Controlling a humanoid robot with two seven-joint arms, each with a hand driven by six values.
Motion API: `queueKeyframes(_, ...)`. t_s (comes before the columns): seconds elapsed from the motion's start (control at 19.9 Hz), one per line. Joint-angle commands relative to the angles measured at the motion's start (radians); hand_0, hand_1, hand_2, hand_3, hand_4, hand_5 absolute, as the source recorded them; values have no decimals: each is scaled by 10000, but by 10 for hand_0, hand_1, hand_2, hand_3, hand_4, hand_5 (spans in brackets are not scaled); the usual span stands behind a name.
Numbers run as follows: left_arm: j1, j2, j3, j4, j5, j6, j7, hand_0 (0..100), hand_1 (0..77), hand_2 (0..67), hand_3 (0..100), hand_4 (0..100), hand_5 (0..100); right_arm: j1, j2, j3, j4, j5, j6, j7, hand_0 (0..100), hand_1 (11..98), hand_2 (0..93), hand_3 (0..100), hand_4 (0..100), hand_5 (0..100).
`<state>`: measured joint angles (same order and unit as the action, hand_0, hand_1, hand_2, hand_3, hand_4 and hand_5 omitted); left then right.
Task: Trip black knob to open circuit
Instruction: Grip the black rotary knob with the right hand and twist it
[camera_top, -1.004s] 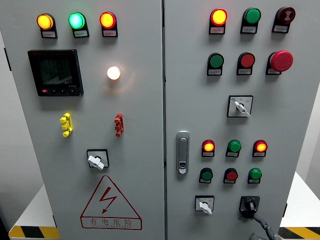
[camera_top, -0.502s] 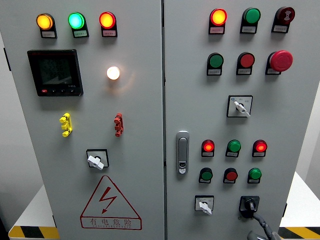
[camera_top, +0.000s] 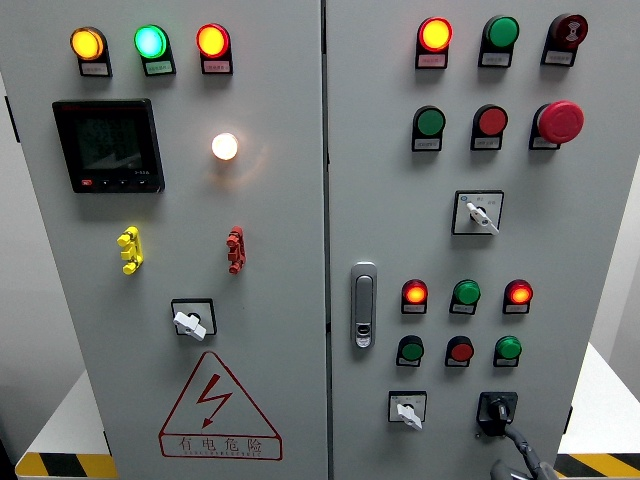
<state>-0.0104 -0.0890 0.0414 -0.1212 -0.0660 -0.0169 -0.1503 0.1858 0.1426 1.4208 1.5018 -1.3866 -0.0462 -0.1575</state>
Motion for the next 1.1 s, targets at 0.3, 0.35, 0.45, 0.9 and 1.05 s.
queueKeyframes(0.3, -3, 1, 0, 0, 0, 0, 0, 0, 30, 130, 213, 66, 15, -1, 0, -19, 0, 137, 2, -66, 1000, 616, 14, 939, 1000, 1000)
queueKeyframes(0.35, -3, -15, 0, 0, 0, 0, 0, 0, 30, 130, 213, 66, 15, -1, 0, -34, 0, 137, 2, -66, 1000, 611, 14, 941, 1000, 1000)
queueKeyframes(0.45, -3, -15, 0, 0, 0, 0, 0, 0, 30, 130, 213, 66, 15, 14, 0, -80, 15, 152, 2, -82, 1000, 608, 14, 942, 1000, 1000)
queueKeyframes(0.9, -3, 1, 0, 0, 0, 0, 0, 0, 30, 130, 213, 66, 15, 75, 0, -126, 15, 229, 17, -204, 1000, 587, 16, 949, 1000, 1000)
queueKeyframes(1.05, -3, -15, 0, 0, 0, 0, 0, 0, 30, 130, 213, 65, 15, 91, 0, -142, 46, 229, 32, -204, 1000, 584, 17, 950, 1000, 1000)
